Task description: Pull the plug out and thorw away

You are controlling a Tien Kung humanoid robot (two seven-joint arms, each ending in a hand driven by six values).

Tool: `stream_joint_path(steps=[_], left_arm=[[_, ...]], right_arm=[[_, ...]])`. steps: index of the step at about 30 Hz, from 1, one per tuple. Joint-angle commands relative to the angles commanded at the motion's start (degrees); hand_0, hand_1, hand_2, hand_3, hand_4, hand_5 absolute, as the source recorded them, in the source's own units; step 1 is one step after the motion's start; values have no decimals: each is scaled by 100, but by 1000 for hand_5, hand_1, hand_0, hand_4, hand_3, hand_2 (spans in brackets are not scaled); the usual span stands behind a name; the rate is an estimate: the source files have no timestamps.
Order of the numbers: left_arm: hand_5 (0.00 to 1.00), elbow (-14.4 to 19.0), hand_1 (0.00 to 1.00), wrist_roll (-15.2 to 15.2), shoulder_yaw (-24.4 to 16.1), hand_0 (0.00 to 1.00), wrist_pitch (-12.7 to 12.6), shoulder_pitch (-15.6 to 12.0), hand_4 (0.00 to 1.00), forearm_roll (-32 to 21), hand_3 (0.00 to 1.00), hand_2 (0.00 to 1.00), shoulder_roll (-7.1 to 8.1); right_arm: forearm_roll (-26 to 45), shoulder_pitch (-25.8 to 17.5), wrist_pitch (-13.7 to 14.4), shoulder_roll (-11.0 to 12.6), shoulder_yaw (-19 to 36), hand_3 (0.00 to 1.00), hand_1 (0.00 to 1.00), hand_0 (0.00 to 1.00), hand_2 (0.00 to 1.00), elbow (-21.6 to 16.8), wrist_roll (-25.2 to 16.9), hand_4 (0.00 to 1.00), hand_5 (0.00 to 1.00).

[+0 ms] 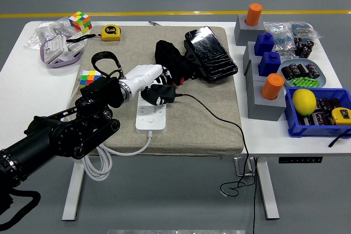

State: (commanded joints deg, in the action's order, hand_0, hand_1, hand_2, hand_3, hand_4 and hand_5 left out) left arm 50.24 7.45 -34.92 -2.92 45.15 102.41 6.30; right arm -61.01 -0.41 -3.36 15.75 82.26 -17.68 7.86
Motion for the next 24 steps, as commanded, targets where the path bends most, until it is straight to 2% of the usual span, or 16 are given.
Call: stream_joint_path(steps=[3,4,9,10,12,15,16,21,22,24], left_arm=[[2,-65,581,6,19,513,2,28,818,-22,566,521,-7],[2,-76,537,9,22,474,4,34,781,-30,554,506,-9],[2,-127,537,22,48,474,9,77,781,-99,554,506,-28],[2,-144,496,28,51,411,15,84,758,-110,554,487,-31],[2,-163,496,32,51,411,20,90,758,-106,554,487,-34],[2,-153,496,-63,44,411,-69,84,758,-118,554,487,-30],[2,-148,472,-106,40,334,-98,85,754,-127,554,470,-30],[2,-109,472,-177,15,334,-131,97,754,-117,554,470,-22],[2,-96,430,-208,13,303,-151,101,746,-116,539,422,-18],[2,-64,430,-256,6,303,-174,110,746,-102,539,422,-10]], right_arm=[[2,11,7,3,8,568,645,567,669,-5,0,973,482],[4,12,7,3,7,567,645,567,669,-7,0,973,483],[-1,8,4,-2,26,567,645,567,669,-4,0,973,483],[-1,5,4,-3,29,567,645,567,669,-4,-1,973,483],[-4,3,2,-5,34,567,645,567,669,-2,-1,973,483],[-8,-7,0,-13,52,567,645,567,669,0,-2,973,483],[-9,-11,-1,-15,56,567,645,567,669,0,-4,974,482],[-16,-18,-5,-18,73,567,645,567,669,0,-7,974,482],[-18,-16,-5,-19,80,567,645,567,670,0,-7,973,482],[-19,-16,-7,-25,94,567,645,567,670,0,-8,973,482]])
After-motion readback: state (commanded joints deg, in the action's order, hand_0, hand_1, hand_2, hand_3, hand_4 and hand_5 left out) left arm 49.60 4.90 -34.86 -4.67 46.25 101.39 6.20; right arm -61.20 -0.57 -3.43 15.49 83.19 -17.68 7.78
